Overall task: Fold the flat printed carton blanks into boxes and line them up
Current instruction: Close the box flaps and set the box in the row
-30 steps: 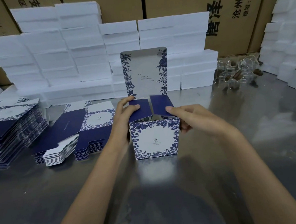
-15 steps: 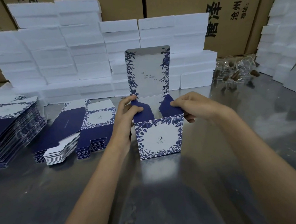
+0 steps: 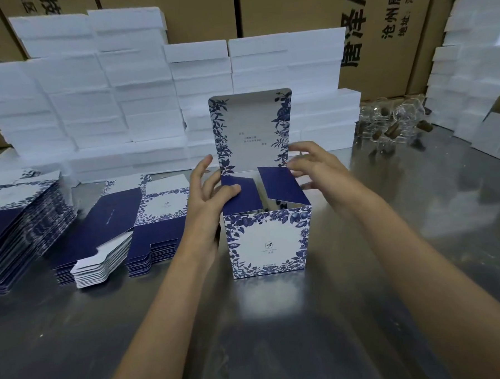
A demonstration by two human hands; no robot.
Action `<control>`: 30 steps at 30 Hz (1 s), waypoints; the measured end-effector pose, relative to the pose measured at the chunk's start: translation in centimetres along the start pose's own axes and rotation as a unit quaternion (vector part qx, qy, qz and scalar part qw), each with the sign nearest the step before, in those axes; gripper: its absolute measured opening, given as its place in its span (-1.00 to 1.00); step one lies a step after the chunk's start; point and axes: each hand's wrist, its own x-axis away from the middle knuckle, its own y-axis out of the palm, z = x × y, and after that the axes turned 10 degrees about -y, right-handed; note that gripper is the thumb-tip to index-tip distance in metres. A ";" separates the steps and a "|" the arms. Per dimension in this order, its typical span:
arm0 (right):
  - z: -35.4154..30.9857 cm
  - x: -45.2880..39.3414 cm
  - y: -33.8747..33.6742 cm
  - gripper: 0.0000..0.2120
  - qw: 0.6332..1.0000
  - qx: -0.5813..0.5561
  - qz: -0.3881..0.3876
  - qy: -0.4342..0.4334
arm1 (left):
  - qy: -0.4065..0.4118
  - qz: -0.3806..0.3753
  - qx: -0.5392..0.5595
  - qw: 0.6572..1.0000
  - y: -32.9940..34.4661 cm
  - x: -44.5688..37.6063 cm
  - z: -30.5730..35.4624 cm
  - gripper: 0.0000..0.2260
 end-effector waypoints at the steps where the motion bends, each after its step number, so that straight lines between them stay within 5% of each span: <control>1: 0.1 0.2 0.0 -0.72 0.999 -0.039 -0.004 0.002 | -0.002 0.011 -0.013 1.000 0.0 0.0 0.0 -0.49; 6: 0.8 1.2 -0.3 -0.61 0.997 -0.067 0.017 0.024 | -0.012 0.064 -0.045 0.997 -0.1 0.1 -0.1 -0.87; 9: 0.7 1.7 -0.4 -0.75 0.998 -0.054 0.013 0.039 | -0.019 0.071 -0.088 0.993 -0.7 0.3 0.1 -0.76; 14: -0.9 0.4 0.1 -0.84 1.000 0.007 -0.015 0.007 | -0.042 0.051 -0.191 0.979 -0.4 -0.8 2.4 -0.89; 20: -3.0 -1.2 3.4 -0.89 0.991 0.101 -0.070 0.053 | -0.096 0.047 -0.393 0.913 3.9 -1.7 4.5 -0.92; 30: -2.5 -0.8 3.7 -0.90 0.994 0.076 -0.051 0.055 | -0.093 0.092 -0.336 0.933 4.3 -1.2 3.4 -0.85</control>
